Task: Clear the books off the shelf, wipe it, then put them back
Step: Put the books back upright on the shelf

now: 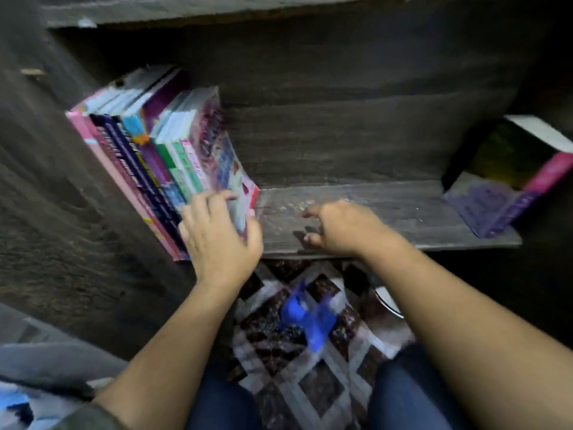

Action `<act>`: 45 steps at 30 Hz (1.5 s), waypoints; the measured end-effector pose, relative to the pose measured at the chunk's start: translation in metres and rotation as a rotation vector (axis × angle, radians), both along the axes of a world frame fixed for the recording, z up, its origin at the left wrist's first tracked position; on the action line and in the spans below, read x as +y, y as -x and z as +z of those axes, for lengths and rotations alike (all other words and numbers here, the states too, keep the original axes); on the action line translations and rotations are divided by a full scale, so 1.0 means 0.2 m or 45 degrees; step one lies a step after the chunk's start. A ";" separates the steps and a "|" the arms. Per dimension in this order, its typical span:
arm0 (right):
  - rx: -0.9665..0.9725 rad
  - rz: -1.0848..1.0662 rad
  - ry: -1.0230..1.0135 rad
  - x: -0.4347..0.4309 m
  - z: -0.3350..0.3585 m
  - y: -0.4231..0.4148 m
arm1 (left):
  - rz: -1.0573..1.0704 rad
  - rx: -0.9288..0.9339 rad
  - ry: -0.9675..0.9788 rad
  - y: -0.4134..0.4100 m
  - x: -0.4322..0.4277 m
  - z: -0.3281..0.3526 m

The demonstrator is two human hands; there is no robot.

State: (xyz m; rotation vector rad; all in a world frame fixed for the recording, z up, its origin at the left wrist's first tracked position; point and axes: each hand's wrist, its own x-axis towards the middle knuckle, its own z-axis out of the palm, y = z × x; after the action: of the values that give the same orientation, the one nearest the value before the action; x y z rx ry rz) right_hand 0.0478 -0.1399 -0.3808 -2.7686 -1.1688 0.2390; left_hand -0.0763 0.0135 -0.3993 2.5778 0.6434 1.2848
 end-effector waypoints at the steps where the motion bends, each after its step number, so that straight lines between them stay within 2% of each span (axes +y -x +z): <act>1: 0.023 -0.044 0.026 -0.11 0.01 0.00 | -0.103 0.160 0.047 -0.02 -0.08 -0.01; 4: 0.106 -0.195 0.094 -0.47 0.00 0.03 | -0.518 0.715 0.111 -0.10 -0.32 -0.08; 7: 0.253 -0.343 0.101 -0.87 -0.06 0.08 | -0.865 1.051 0.117 -0.21 -0.64 -0.11; 10: 0.383 -0.509 0.066 -1.27 -0.16 0.16 | -1.109 1.227 0.052 -0.33 -1.02 -0.12; 14: 0.498 -0.768 0.053 -1.79 -0.42 0.30 | -1.347 1.340 -0.160 -0.46 -1.52 -0.19; 19: 0.729 -1.055 0.178 -2.25 -0.85 0.47 | -1.535 1.572 -0.482 -0.51 -2.04 -0.38; 22: 0.767 -1.149 0.191 -2.38 -1.05 0.51 | -1.575 1.709 -0.693 -0.50 -2.28 -0.49; 25: 0.657 -1.238 0.149 -2.44 -1.21 0.48 | -1.620 1.716 -0.905 -0.51 -2.40 -0.60; 28: 0.594 -1.266 0.154 -2.46 -1.34 0.42 | -1.665 1.519 -1.216 -0.53 -2.46 -0.67; 30: 0.642 -1.257 0.163 -2.46 -1.43 0.40 | -1.571 1.415 -1.437 -0.56 -2.49 -0.69; 33: 0.710 -1.203 0.242 -2.43 -1.60 0.44 | -1.302 1.503 -1.668 -0.59 -2.50 -0.68; 35: 0.690 -1.160 0.351 -2.39 -1.72 0.50 | -1.215 1.544 -1.797 -0.59 -2.51 -0.69; 38: 0.581 -1.155 0.475 -2.35 -1.84 0.59 | -1.219 1.514 -1.820 -0.58 -2.51 -0.70; 41: 0.496 -1.169 0.489 -2.34 -1.87 0.63 | -1.209 1.513 -1.802 -0.59 -2.52 -0.71; 45: 0.508 -1.141 0.485 -2.36 -1.88 0.63 | -1.201 1.542 -1.788 -0.60 -2.52 -0.72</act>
State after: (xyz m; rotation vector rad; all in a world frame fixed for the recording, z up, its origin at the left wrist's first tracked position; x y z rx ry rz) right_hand -0.0773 -0.6110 -0.7576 -3.0066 0.2645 0.9019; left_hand 0.0439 -0.4911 -0.5436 3.4426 -1.8757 -0.5533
